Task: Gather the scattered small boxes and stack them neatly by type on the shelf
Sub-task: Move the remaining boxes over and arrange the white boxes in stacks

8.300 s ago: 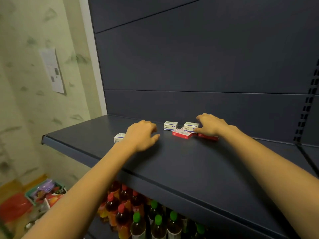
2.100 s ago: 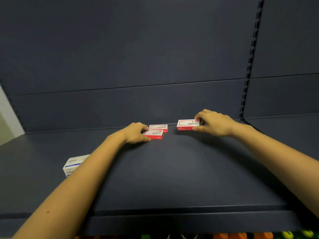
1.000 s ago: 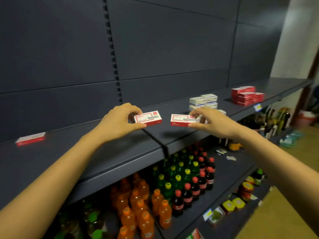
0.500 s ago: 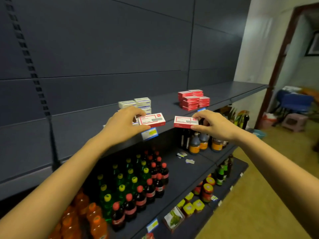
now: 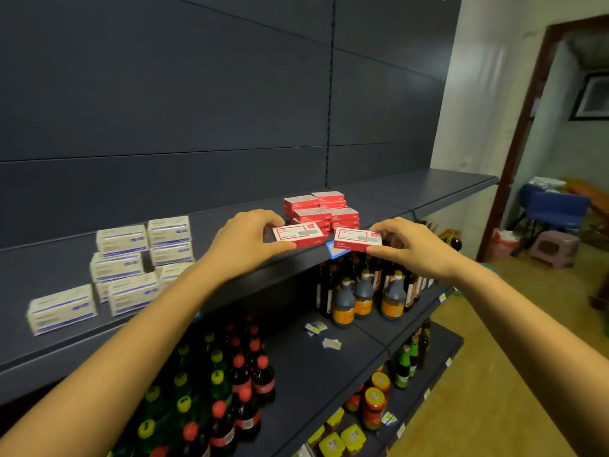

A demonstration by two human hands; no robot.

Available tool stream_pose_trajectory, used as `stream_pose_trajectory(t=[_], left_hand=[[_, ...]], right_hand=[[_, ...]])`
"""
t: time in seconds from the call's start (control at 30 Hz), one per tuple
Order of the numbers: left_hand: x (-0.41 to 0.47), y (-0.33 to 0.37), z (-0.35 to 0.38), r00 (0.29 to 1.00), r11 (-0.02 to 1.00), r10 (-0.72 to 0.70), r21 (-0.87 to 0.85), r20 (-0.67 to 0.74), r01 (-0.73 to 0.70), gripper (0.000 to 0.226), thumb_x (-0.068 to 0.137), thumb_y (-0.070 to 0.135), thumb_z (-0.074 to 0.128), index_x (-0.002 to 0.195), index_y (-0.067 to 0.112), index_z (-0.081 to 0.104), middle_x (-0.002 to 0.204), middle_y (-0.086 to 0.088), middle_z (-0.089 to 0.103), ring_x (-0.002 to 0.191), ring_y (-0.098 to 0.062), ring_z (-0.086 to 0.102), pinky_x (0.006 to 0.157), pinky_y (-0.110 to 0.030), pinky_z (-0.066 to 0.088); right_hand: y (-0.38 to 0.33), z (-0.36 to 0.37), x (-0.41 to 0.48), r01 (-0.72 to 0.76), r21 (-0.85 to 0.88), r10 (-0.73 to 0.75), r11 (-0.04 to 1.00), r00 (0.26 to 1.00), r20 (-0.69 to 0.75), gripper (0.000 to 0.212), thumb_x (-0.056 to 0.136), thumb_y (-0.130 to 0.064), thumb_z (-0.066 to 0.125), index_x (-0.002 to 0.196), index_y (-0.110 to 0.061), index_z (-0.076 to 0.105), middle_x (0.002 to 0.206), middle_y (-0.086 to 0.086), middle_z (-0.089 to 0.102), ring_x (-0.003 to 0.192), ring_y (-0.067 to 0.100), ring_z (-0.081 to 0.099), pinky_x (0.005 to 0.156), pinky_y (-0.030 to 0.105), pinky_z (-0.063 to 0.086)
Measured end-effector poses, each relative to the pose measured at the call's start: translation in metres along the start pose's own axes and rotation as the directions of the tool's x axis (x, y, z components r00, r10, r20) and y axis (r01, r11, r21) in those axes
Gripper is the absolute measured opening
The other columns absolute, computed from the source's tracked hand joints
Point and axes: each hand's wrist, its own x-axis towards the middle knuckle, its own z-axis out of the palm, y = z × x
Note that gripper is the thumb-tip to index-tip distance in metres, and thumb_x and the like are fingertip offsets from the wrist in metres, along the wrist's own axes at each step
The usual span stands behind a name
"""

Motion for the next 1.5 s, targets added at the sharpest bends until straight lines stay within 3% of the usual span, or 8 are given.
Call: stream_pose_trajectory(t=[0.3,0.47,0.8,1.0,1.2,1.5], left_hand=[[0.085,-0.004,0.039,0.988,0.99,-0.128,-0.067,-0.085,0.122,0.039,0.074,0.04,0.072,0.105,0.019,0.063,0.107,0.002,0.067,0.088,-0.017,0.06,0.083,-0.044,0.052],[0.107,-0.01,0.055,0.979,0.983,-0.186,-0.013,-0.08,0.185,0.04,0.075,0.038,0.071,0.107,0.017,0.059,0.109,0.0,0.066,0.086,-0.013,0.057,0.08,-0.039,0.053],[0.111,-0.013,0.071,0.938,0.951,-0.296,0.035,-0.179,0.307,0.038,0.076,0.041,0.068,0.106,0.019,0.063,0.112,0.005,0.06,0.092,-0.01,0.054,0.082,-0.031,0.047],[0.102,-0.001,0.065,0.886,0.909,-0.349,0.12,-0.305,0.4,0.031,0.084,0.045,0.056,0.102,0.021,0.064,0.108,0.006,0.062,0.098,-0.011,0.055,0.086,-0.036,0.048],[0.083,0.011,0.047,0.841,0.787,-0.367,0.349,-0.398,0.509,0.024,0.091,0.032,0.051,0.104,0.016,0.064,0.109,-0.001,0.064,0.101,-0.018,0.053,0.085,-0.037,0.044],[0.001,0.033,0.011,0.663,0.539,-0.479,0.403,-0.575,0.739,0.022,0.089,0.029,0.054,0.101,0.014,0.064,0.109,-0.004,0.064,0.104,-0.025,0.053,0.085,-0.039,0.044]], right_hand=[[0.069,-0.01,0.078,0.04,0.07,-0.04,0.997,0.999,0.01,0.038,0.087,-0.041,0.056,0.12,-0.023,0.053,0.122,0.0,0.054,0.102,0.018,0.054,0.089,0.04,0.048],[0.088,0.002,0.118,0.058,0.096,-0.059,0.994,0.998,0.011,0.039,0.087,-0.043,0.056,0.122,-0.024,0.053,0.122,0.0,0.054,0.098,0.018,0.055,0.09,0.044,0.047],[0.118,0.027,0.175,0.232,0.211,-0.246,0.949,0.968,0.042,0.037,0.087,-0.041,0.058,0.121,-0.027,0.053,0.117,-0.007,0.057,0.083,0.013,0.055,0.079,0.034,0.048],[0.127,0.031,0.193,0.358,0.078,-0.358,0.93,0.934,-0.02,0.03,0.083,-0.046,0.06,0.109,-0.032,0.054,0.119,-0.014,0.052,0.083,0.007,0.045,0.071,0.028,0.038],[0.09,0.024,0.204,0.592,0.072,-0.588,0.802,0.805,-0.076,0.025,0.087,-0.045,0.053,0.11,-0.035,0.054,0.118,-0.015,0.054,0.104,0.009,0.05,0.074,0.028,0.035],[-0.017,0.056,0.188,0.845,0.215,-0.857,0.49,0.512,-0.059,0.03,0.09,-0.039,0.051,0.119,-0.032,0.051,0.124,-0.014,0.054,0.115,0.011,0.047,0.085,0.033,0.042]])
